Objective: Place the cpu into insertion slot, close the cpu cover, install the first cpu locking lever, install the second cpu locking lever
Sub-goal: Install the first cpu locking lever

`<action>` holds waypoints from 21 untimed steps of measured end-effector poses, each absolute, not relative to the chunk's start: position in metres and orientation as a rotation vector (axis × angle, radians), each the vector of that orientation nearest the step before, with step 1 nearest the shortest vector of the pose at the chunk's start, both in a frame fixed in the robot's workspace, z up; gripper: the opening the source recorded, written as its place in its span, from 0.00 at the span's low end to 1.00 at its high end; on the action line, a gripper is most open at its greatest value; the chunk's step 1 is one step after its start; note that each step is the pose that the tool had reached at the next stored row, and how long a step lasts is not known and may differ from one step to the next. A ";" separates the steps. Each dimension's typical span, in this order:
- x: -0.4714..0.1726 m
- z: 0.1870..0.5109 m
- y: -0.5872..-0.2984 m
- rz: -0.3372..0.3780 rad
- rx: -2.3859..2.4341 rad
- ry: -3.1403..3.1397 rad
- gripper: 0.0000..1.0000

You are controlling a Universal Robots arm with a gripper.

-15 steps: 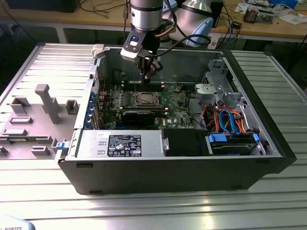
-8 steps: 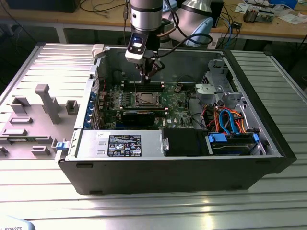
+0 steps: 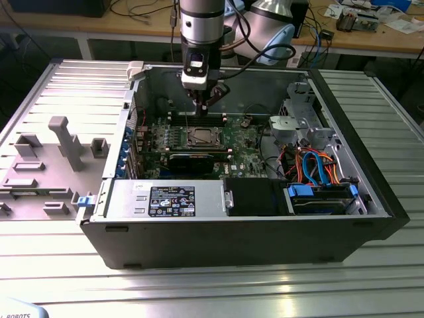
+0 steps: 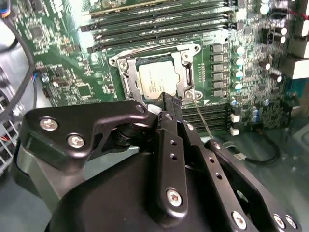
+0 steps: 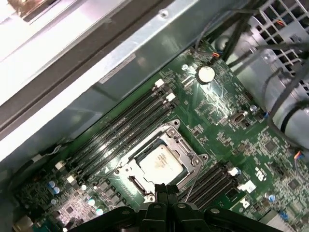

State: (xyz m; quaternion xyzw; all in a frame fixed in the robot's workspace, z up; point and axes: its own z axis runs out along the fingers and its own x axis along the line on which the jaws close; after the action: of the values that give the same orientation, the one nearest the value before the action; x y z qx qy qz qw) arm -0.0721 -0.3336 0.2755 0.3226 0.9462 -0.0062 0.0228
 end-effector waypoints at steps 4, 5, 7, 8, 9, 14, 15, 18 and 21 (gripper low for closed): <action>-0.072 0.275 -0.334 -0.016 0.874 2.970 0.11; -0.072 0.275 -0.334 -0.015 0.832 2.981 0.11; -0.072 0.275 -0.334 -0.013 0.737 3.006 0.11; -0.072 0.275 -0.334 -0.012 0.710 3.012 0.11; -0.072 0.275 -0.334 -0.011 0.675 3.020 0.11; -0.072 0.274 -0.334 -0.007 0.494 3.055 0.11; -0.072 0.274 -0.334 -0.007 0.487 3.056 0.11; -0.072 0.274 -0.334 -0.007 0.483 3.057 0.11; -0.072 0.274 -0.334 -0.007 0.482 3.057 0.11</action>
State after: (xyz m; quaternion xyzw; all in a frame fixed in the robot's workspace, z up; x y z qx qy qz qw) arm -0.0721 -0.3336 0.2740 0.1557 0.9875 -0.0022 0.0235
